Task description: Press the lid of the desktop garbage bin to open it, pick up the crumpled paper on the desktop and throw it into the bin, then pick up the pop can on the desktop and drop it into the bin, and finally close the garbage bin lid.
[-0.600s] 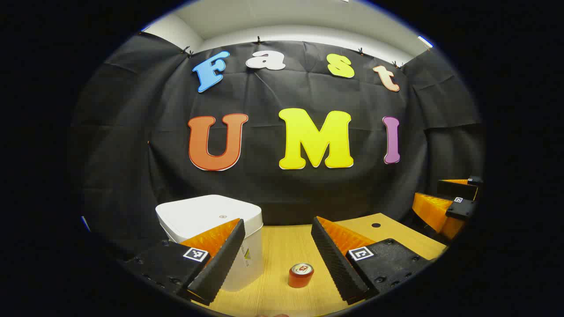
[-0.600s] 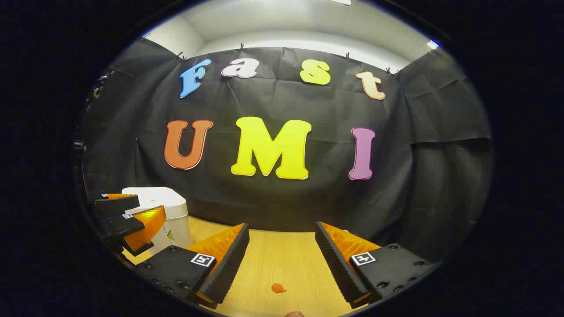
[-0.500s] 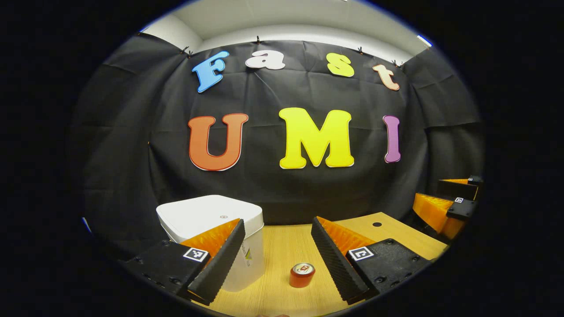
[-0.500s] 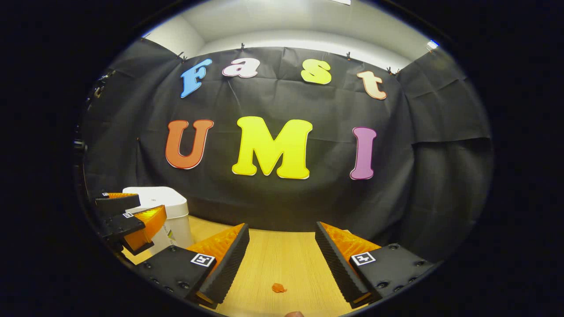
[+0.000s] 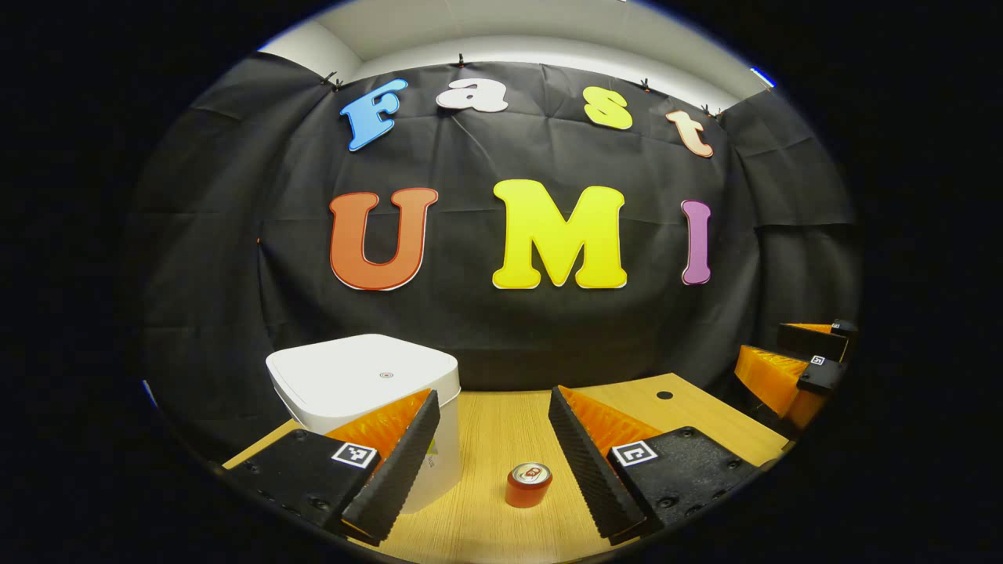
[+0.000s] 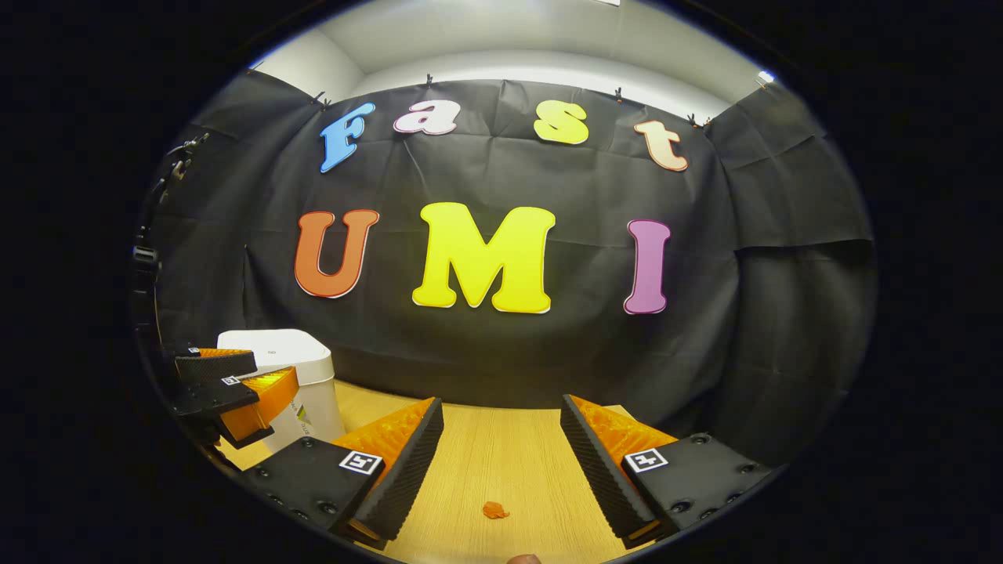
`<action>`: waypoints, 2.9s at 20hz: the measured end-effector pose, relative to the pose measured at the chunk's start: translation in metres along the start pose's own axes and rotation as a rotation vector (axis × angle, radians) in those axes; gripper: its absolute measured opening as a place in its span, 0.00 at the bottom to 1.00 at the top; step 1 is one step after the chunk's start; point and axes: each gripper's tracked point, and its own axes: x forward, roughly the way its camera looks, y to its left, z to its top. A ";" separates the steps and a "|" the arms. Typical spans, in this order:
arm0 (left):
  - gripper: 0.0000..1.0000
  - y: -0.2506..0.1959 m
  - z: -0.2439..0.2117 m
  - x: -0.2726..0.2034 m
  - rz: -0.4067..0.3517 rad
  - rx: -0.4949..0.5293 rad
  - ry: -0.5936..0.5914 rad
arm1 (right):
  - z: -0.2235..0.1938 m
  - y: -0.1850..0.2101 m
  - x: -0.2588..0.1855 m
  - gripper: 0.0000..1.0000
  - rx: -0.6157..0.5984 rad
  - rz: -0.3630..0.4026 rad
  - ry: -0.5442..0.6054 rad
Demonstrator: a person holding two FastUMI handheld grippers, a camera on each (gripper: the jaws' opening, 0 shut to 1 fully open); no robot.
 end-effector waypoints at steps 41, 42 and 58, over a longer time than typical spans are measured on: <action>0.03 0.094 0.067 0.059 0.204 0.085 -0.040 | -0.005 0.000 0.006 0.96 -0.001 0.004 0.020; 0.03 0.091 0.074 0.054 0.200 0.075 -0.059 | -0.004 -0.001 0.005 0.96 0.001 0.003 0.019; 0.94 0.062 0.094 0.009 0.169 0.049 -0.156 | -0.109 0.001 0.038 0.96 -0.031 0.060 0.260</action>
